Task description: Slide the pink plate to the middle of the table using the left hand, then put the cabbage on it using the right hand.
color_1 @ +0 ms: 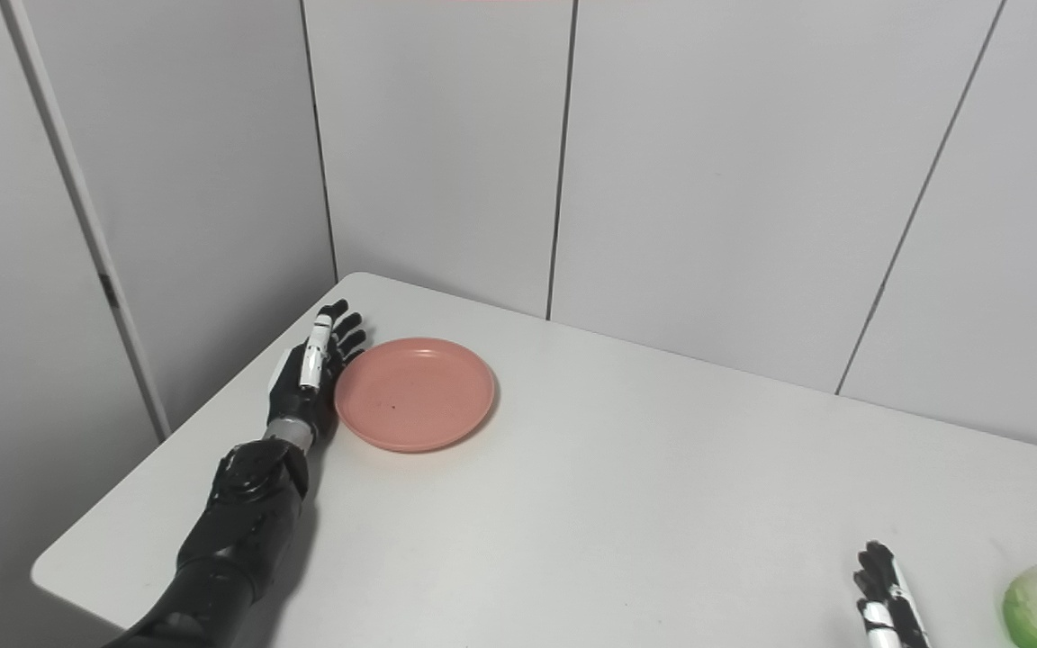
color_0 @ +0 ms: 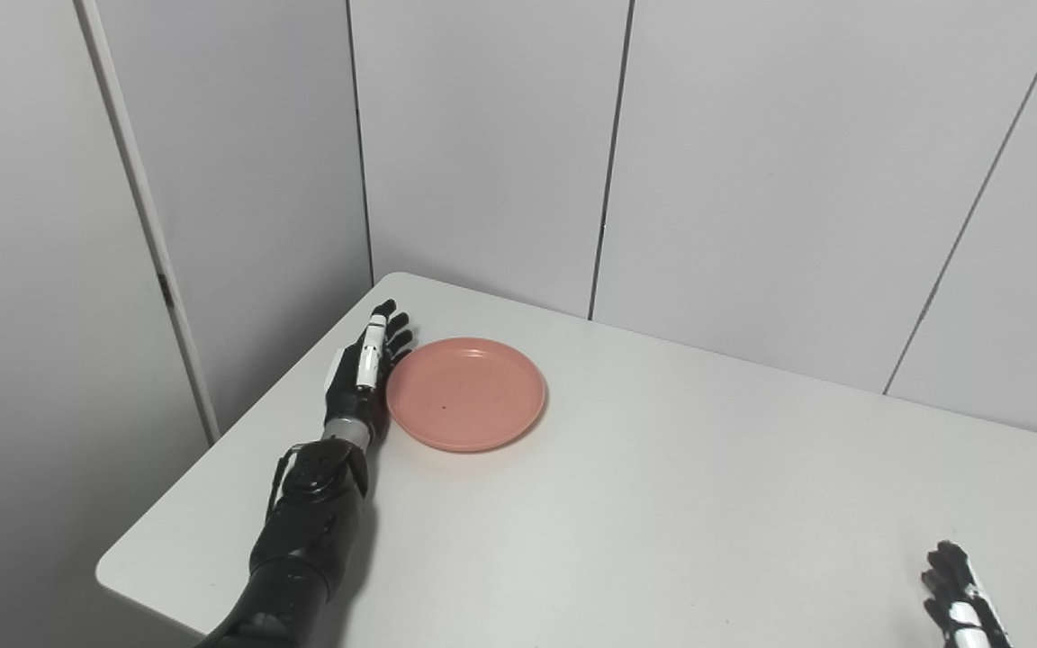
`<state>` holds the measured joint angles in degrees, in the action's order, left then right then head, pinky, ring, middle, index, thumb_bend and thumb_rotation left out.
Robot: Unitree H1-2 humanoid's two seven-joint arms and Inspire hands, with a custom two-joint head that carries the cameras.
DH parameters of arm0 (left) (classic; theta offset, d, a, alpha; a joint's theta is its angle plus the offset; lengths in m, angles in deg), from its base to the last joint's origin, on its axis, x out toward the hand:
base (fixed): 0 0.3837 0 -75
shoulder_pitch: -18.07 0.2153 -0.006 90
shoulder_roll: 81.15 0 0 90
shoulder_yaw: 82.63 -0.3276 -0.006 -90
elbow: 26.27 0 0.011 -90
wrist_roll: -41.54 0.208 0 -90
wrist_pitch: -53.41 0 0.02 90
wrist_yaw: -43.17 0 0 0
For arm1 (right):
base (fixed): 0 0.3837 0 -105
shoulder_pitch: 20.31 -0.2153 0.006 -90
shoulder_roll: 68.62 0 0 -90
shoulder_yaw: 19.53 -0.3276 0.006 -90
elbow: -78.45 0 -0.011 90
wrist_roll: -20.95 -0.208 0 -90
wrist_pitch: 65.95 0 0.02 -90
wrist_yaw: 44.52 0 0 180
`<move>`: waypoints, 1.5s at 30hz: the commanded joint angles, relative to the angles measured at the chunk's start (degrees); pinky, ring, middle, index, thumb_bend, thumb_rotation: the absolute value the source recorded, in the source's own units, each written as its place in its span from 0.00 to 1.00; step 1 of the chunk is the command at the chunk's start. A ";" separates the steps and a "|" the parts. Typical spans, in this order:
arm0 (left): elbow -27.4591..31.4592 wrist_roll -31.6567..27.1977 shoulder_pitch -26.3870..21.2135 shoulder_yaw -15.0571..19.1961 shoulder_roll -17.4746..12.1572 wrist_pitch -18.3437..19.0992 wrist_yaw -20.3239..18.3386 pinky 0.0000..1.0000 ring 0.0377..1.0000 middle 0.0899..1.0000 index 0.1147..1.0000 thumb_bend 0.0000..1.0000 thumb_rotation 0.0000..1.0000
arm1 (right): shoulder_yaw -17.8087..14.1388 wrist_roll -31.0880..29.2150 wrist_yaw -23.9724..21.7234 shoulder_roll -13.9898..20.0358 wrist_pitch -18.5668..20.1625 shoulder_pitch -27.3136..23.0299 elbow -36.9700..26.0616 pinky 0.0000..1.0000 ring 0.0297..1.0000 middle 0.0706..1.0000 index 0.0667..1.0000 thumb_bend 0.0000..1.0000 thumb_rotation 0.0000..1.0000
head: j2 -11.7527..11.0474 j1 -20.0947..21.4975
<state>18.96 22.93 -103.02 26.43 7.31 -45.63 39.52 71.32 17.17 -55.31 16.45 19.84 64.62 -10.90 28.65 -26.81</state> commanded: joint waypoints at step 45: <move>25.04 0.49 7.97 -15.55 9.52 21.78 -9.87 0.91 0.91 0.92 0.92 0.41 1.00 | 2.94 7.53 2.77 -3.93 -0.94 0.78 -1.69 0.93 0.94 0.94 0.95 0.27 1.00 | 7.32 22.26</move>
<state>43.58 22.89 -94.99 11.64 16.62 -25.69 30.48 73.85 24.77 -53.36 13.49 18.93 65.24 -12.25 35.60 -6.24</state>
